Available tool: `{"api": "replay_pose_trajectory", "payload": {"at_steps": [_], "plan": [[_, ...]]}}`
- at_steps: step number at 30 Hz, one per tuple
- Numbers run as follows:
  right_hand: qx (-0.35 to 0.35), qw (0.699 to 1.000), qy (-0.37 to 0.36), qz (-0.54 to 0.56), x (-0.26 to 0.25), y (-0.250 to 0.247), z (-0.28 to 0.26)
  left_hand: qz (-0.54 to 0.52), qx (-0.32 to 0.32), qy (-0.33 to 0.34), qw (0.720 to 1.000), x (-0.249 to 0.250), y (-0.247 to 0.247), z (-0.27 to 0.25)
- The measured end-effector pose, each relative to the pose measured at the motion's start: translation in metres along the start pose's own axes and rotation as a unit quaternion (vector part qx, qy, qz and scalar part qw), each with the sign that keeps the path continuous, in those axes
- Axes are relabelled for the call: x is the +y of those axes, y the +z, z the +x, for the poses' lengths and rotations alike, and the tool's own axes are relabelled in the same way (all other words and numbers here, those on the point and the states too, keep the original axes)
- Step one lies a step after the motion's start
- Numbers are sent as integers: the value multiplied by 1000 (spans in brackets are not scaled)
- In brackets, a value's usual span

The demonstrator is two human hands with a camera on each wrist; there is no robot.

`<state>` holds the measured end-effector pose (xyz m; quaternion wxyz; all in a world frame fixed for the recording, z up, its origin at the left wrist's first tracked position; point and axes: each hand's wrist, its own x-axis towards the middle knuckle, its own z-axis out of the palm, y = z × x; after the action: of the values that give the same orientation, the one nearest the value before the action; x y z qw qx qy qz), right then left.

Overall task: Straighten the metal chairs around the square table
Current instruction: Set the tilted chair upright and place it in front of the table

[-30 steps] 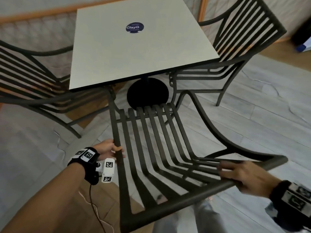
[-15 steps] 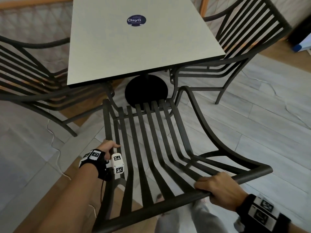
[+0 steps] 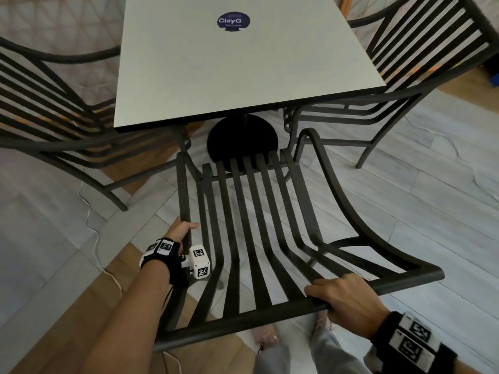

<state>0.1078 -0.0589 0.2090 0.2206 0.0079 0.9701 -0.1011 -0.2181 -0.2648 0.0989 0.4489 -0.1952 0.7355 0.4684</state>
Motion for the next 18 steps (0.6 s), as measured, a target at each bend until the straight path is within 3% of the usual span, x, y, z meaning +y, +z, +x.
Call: {"api": "replay_pose_trajectory", "payload": {"at_steps": [4, 7, 10, 13, 16, 18], "plan": [[-2, 1000, 4, 2, 0, -1, -1, 148, -9, 10, 989, 10, 11, -45], [9, 1000, 0, 20, 0, -2, -3, 213, -104, 57, 970, 12, 28, -110], [-4, 999, -19, 35, 5, -4, -3, 338, -221, 85, 911, -7, 40, -171], [7, 998, -15, 52, 10, -3, -9, 456, -276, 94, 841, -40, 49, -202], [42, 999, 19, 28, 14, 4, -16, 580, -246, 160, 760, -63, 54, -213], [46, 998, 42, -2, 16, 4, -16, 607, -192, 214, 741, -69, 53, -214]]}}
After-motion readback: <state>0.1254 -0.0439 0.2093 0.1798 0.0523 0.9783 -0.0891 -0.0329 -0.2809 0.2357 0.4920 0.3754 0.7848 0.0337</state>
